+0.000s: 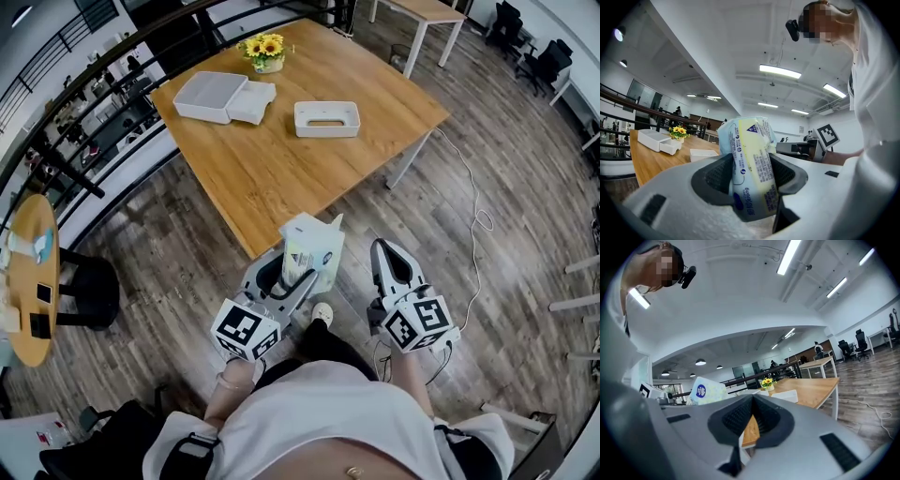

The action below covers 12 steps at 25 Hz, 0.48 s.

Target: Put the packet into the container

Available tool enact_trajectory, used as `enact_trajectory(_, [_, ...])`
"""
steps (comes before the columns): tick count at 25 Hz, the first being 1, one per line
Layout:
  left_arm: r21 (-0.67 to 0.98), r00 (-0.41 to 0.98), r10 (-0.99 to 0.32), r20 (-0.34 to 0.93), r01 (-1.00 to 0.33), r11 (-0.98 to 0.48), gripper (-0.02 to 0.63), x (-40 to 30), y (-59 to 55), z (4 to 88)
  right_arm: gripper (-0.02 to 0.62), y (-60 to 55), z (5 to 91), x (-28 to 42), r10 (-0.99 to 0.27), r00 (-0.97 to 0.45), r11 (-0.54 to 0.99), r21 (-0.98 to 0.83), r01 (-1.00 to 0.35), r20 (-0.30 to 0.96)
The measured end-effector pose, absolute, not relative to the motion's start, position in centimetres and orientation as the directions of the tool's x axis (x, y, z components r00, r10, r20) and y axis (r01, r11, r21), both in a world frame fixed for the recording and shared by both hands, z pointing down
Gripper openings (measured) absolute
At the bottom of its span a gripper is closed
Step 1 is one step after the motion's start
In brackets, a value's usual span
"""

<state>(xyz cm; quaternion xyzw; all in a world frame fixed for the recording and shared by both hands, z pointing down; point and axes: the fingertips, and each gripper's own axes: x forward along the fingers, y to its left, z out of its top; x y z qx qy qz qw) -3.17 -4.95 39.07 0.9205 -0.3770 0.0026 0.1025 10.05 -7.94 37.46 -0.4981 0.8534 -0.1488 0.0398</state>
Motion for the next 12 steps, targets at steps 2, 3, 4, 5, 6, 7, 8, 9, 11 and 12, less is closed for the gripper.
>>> enact_trajectory(2, [0.186,0.712,-0.698,0.081,-0.698,-0.691,0.225,-2.6,-6.6,39.1,0.011,-9.4,37.4,10.4,-0.858,-0.508,0.468,-0.297,-0.833,0.074])
enact_trajectory(3, [0.184,0.710,-0.700,0.079,-0.700,-0.690,0.225,-2.3,-7.3,39.2,0.011,-10.1,37.4,10.6,-0.856,-0.513,0.473,-0.298,-0.829,0.071])
enact_trajectory(4, [0.179,0.709,-0.701,0.077,-0.701,-0.690,0.225,-2.0,-8.0,39.2,0.011,-10.7,37.4,10.7,-0.853,-0.518,0.478,-0.298,-0.826,0.066])
enact_trajectory(5, [0.172,0.709,-0.701,0.075,-0.702,-0.691,0.225,-1.7,-8.6,39.2,0.011,-11.3,37.4,10.9,-0.851,-0.522,0.484,-0.298,-0.823,0.060])
enact_trajectory(6, [0.167,0.709,-0.702,0.075,-0.703,-0.692,0.225,-1.4,-9.1,39.2,0.011,-11.9,37.5,11.0,-0.849,-0.525,0.488,-0.298,-0.820,0.055])
enact_trajectory(7, [0.163,0.708,-0.702,0.075,-0.704,-0.692,0.225,-1.1,-9.5,39.3,0.011,-12.4,37.5,11.2,-0.848,-0.528,0.492,-0.298,-0.818,0.050])
enact_trajectory(8, [0.161,0.706,-0.705,0.073,-0.706,-0.690,0.225,-0.8,-9.9,39.3,0.011,-12.8,37.5,11.4,-0.847,-0.530,0.495,-0.299,-0.816,0.046])
enact_trajectory(9, [0.161,0.702,-0.708,0.071,-0.709,-0.687,0.225,-0.7,-10.3,39.3,0.011,-13.3,37.4,11.6,-0.845,-0.533,0.498,-0.300,-0.814,0.042])
enact_trajectory(11, [0.160,0.693,-0.718,0.066,-0.718,-0.678,0.225,-0.6,-11.1,39.3,0.011,-14.1,37.2,11.7,-0.842,-0.539,0.505,-0.299,-0.809,0.035])
enact_trajectory(12, [0.157,0.688,-0.723,0.066,-0.722,-0.674,0.225,-0.5,-11.4,39.4,0.011,-14.4,37.1,11.8,-0.841,-0.541,0.509,-0.299,-0.807,0.030])
